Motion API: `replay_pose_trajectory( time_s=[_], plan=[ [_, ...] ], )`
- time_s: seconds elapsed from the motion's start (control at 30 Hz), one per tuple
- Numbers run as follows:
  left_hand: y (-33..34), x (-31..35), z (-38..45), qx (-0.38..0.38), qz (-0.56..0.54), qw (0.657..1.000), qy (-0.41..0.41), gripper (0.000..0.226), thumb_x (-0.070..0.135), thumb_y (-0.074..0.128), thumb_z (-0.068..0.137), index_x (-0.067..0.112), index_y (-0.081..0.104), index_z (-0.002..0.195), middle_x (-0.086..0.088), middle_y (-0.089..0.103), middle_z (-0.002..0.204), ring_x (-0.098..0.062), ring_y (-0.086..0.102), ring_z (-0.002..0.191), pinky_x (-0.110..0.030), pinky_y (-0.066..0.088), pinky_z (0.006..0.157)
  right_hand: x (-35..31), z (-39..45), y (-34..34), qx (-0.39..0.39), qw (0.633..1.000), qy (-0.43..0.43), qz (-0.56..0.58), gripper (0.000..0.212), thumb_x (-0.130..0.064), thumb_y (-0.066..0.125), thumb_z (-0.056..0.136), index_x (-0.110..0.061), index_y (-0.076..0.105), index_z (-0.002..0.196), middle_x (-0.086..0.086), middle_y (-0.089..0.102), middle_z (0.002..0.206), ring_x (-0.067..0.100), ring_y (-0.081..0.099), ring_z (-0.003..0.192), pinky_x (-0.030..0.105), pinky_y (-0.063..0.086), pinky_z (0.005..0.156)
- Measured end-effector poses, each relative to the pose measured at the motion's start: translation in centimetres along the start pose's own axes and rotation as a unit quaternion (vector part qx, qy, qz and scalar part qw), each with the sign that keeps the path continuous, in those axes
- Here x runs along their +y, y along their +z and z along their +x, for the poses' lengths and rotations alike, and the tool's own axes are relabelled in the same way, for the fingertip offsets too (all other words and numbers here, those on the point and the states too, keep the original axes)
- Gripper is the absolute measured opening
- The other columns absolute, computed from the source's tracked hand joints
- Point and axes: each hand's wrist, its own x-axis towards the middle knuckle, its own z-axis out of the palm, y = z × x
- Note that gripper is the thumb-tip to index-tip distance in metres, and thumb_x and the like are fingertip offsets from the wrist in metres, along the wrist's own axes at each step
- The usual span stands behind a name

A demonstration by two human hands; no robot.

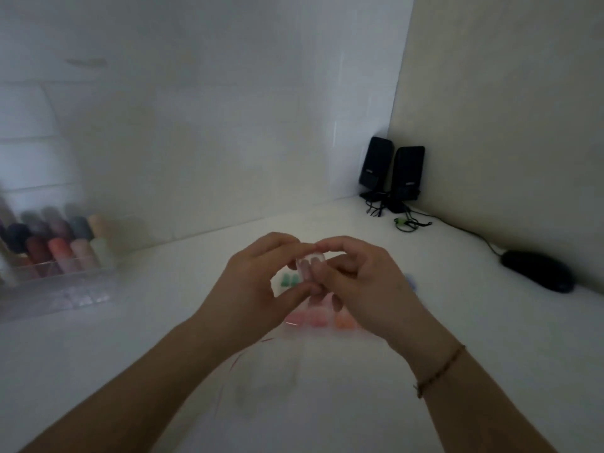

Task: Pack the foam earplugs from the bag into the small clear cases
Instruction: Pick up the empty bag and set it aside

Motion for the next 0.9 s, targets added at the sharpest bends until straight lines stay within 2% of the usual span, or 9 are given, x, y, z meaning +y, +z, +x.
replay_pose_trajectory(
  time_s=[0.07,0.13,0.27,0.37,0.43,0.57,0.67,0.77,0.9],
  plan=[
    [0.7,2.2,0.6,-0.021,-0.002,0.999,-0.037,0.057,0.038,0.076,0.076,0.028,0.055,0.129,0.014,0.065,0.106,0.000,0.060,0.094,-0.020,0.048,0.085,0.1,-1.1,-2.1,0.001,1.000,0.010,0.012,0.015,-0.017,0.063,0.091,-0.013,0.062,0.105,0.008,0.074,0.074,0.022,0.070,0.062,0.029,0.047,0.049],
    [1.9,4.3,1.0,-0.055,0.019,0.996,-0.066,0.064,0.044,0.074,0.078,0.034,0.047,0.134,0.015,0.061,0.119,-0.003,0.058,0.104,-0.021,0.045,0.091,1.0,-2.3,-4.6,0.056,0.998,0.011,-0.005,0.014,-0.013,0.066,0.088,-0.015,0.062,0.101,0.006,0.075,0.075,0.025,0.070,0.066,0.031,0.049,0.051],
    [3.2,5.4,1.6,-0.068,0.095,0.992,-0.046,0.038,0.044,0.060,0.083,0.026,0.063,0.116,0.008,0.060,0.123,-0.015,0.058,0.109,-0.030,0.045,0.093,4.5,-4.8,-9.8,0.201,0.972,0.039,-0.114,0.016,-0.003,0.071,0.083,-0.018,0.065,0.086,0.000,0.072,0.077,0.011,0.065,0.061,0.022,0.051,0.053],
    [1.5,3.7,1.9,-0.043,0.082,0.989,-0.116,0.031,0.042,0.057,0.088,0.025,0.066,0.112,0.009,0.064,0.115,-0.012,0.059,0.106,-0.026,0.042,0.092,6.9,-6.3,-11.5,0.193,0.968,0.090,-0.133,0.013,-0.010,0.075,0.080,-0.022,0.069,0.081,-0.002,0.073,0.070,0.019,0.066,0.066,0.020,0.051,0.059],
    [0.0,1.4,1.4,-0.066,0.103,0.976,-0.178,0.026,0.036,0.059,0.093,0.022,0.067,0.114,0.005,0.066,0.113,-0.016,0.060,0.103,-0.028,0.043,0.091,7.6,-6.6,-11.5,0.188,0.961,0.111,-0.171,0.014,-0.024,0.081,0.074,-0.028,0.069,0.080,-0.007,0.072,0.072,0.013,0.066,0.070,0.016,0.048,0.064],
    [-3.2,-3.8,-0.7,-0.197,0.219,0.902,-0.315,0.029,0.033,0.056,0.095,0.014,0.067,0.114,-0.008,0.068,0.111,-0.027,0.062,0.100,-0.033,0.045,0.089,7.9,-6.0,-11.3,0.183,0.937,0.152,-0.256,0.022,-0.038,0.082,0.071,-0.030,0.064,0.080,-0.012,0.066,0.071,0.007,0.060,0.068,0.021,0.040,0.059],
    [-4.6,-5.5,-3.0,-0.295,0.255,0.838,-0.382,0.037,0.043,0.047,0.098,0.016,0.067,0.112,-0.008,0.066,0.111,-0.026,0.061,0.103,-0.030,0.044,0.088,8.6,-5.6,-11.1,0.158,0.915,0.148,-0.341,0.020,-0.046,0.073,0.076,-0.031,0.060,0.077,-0.013,0.064,0.081,0.012,0.060,0.078,0.027,0.045,0.069],
    [-4.8,-5.4,-4.3,-0.270,0.201,0.858,-0.388,0.032,0.045,0.052,0.096,0.020,0.070,0.103,-0.003,0.065,0.097,-0.022,0.061,0.091,-0.029,0.043,0.078,8.5,-5.2,-11.2,0.144,0.903,0.162,-0.370,0.034,-0.066,0.060,0.079,-0.032,0.059,0.081,-0.014,0.062,0.083,0.010,0.058,0.078,0.030,0.049,0.074],
    [-4.3,-3.8,-4.9,-0.265,0.161,0.876,-0.370,0.014,0.038,0.064,0.091,0.025,0.068,0.090,0.005,0.062,0.091,-0.012,0.055,0.083,-0.022,0.038,0.070,5.5,-5.6,-10.1,0.186,0.897,0.080,-0.392,0.026,-0.058,0.057,0.083,-0.033,0.059,0.076,-0.013,0.059,0.069,0.007,0.054,0.066,0.022,0.040,0.060]
  ],
)
